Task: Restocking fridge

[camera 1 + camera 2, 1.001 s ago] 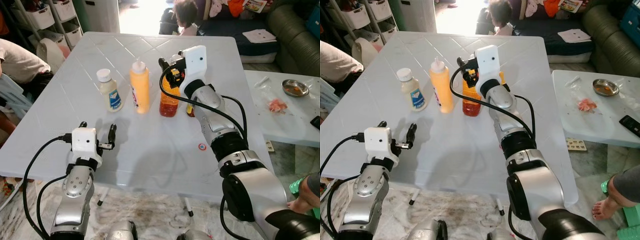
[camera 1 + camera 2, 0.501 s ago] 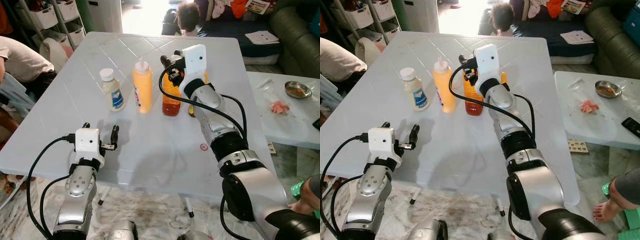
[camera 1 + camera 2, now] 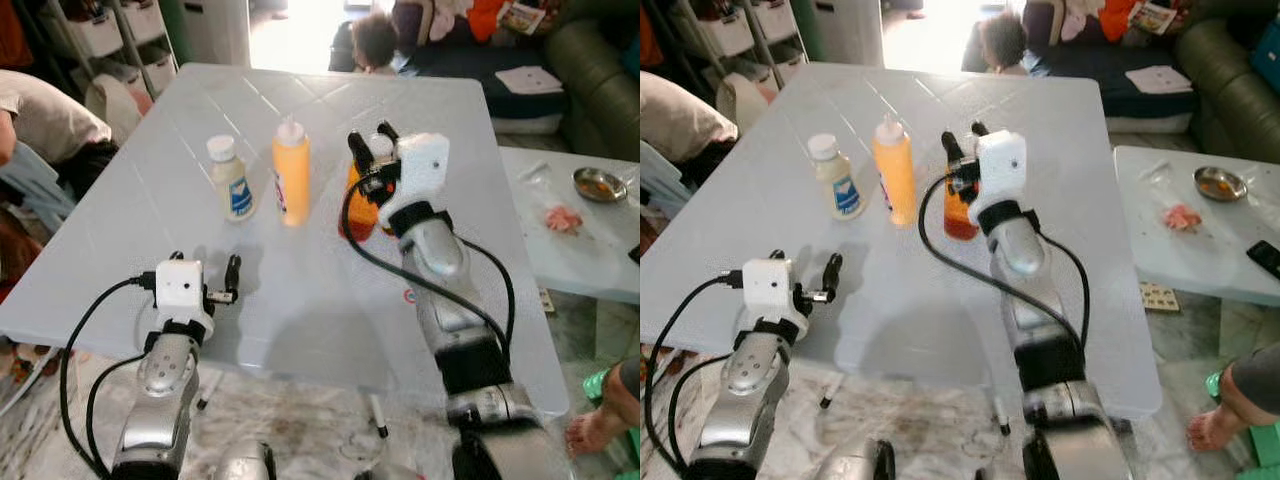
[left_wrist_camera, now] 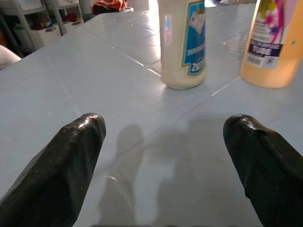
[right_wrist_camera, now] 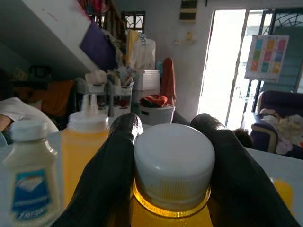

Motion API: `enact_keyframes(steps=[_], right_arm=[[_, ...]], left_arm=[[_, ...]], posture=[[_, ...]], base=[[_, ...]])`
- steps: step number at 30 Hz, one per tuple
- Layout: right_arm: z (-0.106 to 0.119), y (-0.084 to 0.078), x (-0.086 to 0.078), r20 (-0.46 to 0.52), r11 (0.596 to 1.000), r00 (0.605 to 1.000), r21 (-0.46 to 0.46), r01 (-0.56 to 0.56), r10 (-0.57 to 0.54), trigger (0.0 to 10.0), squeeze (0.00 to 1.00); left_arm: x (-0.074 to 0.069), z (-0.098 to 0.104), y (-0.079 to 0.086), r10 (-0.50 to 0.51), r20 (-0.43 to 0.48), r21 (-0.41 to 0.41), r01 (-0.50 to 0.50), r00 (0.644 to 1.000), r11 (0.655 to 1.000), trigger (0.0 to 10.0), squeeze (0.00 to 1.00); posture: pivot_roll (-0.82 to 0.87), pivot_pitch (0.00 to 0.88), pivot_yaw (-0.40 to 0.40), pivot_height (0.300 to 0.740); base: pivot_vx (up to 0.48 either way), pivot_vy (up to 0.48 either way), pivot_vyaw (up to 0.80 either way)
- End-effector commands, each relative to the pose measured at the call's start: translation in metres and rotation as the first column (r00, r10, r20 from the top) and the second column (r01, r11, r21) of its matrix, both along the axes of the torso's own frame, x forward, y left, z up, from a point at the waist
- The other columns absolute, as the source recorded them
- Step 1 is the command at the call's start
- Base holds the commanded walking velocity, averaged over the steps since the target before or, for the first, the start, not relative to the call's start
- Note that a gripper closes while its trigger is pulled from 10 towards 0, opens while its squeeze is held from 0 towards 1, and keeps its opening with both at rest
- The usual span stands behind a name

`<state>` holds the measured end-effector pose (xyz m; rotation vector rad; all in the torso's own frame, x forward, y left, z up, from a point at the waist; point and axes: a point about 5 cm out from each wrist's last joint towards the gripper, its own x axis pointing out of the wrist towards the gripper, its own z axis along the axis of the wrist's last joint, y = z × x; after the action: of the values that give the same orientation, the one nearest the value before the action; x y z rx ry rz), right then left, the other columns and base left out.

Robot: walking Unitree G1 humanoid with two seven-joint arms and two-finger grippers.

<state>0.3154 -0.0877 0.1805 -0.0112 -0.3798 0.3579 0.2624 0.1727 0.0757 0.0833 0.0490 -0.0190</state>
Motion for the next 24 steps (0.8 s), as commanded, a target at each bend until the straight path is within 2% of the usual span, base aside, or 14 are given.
enact_keyframes(steps=[1, 2, 10, 11, 15, 24], right_arm=[[-0.003, 0.002, -0.006, -0.01, 1.0, 1.0, -0.017, -0.009, 0.008, 3.1, 0.0], [-0.006, -0.001, -0.01, -0.016, 1.0, 1.0, -0.022, -0.001, 0.0, 10.0, 0.0], [-0.003, -0.017, -0.016, -0.011, 0.997, 0.998, -0.033, 0.064, -0.064, 10.0, 0.0], [-0.004, -0.023, -0.017, -0.016, 0.996, 0.997, -0.036, 0.079, -0.08, 10.0, 0.0], [-0.006, -0.03, -0.021, -0.029, 0.994, 0.995, -0.052, 0.097, -0.099, 10.0, 0.0], [0.001, -0.027, -0.02, -0.017, 0.994, 0.995, -0.05, 0.094, -0.095, 10.0, 0.0]], left_arm=[[0.002, 0.001, 0.004, 0.005, 0.001, 0.009, -0.005, 1.0, 1.0, 10.0, 0.0], [0.002, 0.001, 0.005, 0.007, 0.001, 0.011, -0.007, 1.0, 1.0, 10.0, 0.0], [0.003, 0.0, 0.002, -0.004, 0.001, 0.013, 0.004, 1.0, 1.0, 10.0, 0.0], [0.003, 0.0, 0.001, -0.006, 0.001, 0.012, 0.006, 1.0, 1.0, 10.0, 0.0], [0.003, -0.001, 0.001, -0.008, 0.0, 0.011, 0.008, 1.0, 1.0, 10.0, 0.0], [0.004, 0.0, 0.002, -0.007, 0.002, 0.013, 0.007, 1.0, 1.0, 10.0, 0.0]], posture=[[0.03, 0.0, -0.016, 0.74], [0.03, 0.0, -0.013, 0.74], [0.03, 0.0, -0.003, 0.74], [0.02, 0.0, -0.003, 0.74], [0.02, 0.0, -0.003, 0.74], [0.02, 0.0, 0.0, 0.74]], base=[[-0.27, 0.0, 0.0], [-0.259, 0.0, 0.0], [-0.253, 0.0, 0.0], [0.0, 0.0, 0.0], [0.0, 0.0, 0.0], [0.0, 0.0, 0.0]])
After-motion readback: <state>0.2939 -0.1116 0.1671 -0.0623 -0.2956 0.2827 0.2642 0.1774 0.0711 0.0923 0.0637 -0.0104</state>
